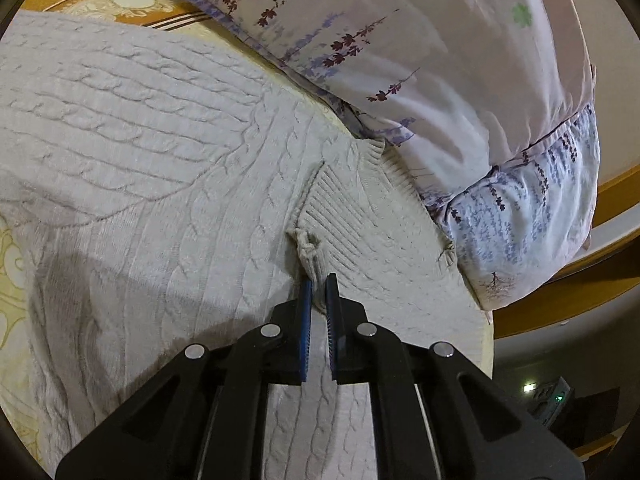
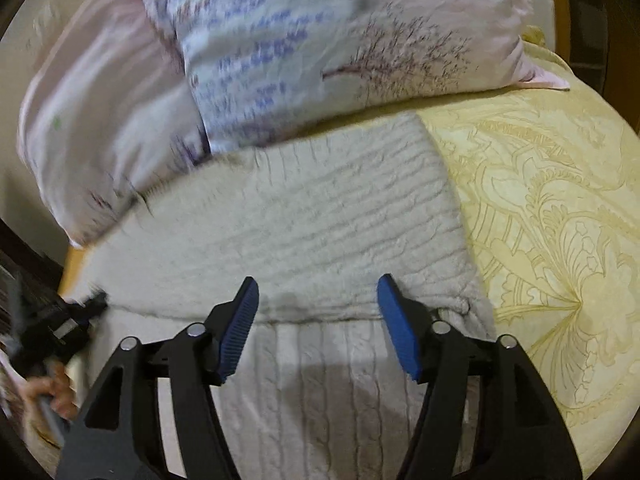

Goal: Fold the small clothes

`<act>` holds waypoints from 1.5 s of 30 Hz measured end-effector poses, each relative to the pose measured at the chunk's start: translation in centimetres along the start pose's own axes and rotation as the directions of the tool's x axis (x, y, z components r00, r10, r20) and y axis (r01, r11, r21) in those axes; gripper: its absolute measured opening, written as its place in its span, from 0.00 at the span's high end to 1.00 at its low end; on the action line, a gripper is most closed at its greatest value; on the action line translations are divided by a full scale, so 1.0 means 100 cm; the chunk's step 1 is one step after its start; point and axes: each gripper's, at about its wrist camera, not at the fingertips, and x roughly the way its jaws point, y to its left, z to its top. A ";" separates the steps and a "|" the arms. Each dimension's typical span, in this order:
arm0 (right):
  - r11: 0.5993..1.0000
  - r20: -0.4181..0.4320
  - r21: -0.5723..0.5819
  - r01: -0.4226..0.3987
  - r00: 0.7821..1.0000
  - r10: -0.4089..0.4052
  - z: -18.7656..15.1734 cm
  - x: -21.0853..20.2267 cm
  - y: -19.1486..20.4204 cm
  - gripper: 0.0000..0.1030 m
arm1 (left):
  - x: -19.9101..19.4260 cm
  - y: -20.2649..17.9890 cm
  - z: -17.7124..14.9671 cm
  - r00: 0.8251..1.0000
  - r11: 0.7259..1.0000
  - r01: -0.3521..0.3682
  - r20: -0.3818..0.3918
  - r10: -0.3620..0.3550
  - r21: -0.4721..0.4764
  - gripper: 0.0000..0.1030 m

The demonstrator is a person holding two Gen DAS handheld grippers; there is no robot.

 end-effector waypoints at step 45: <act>0.995 0.019 0.029 -0.099 0.995 0.098 0.002 -0.018 0.004 0.15 | -0.181 0.164 0.082 0.901 0.944 0.006 0.410 0.138 -0.331 0.94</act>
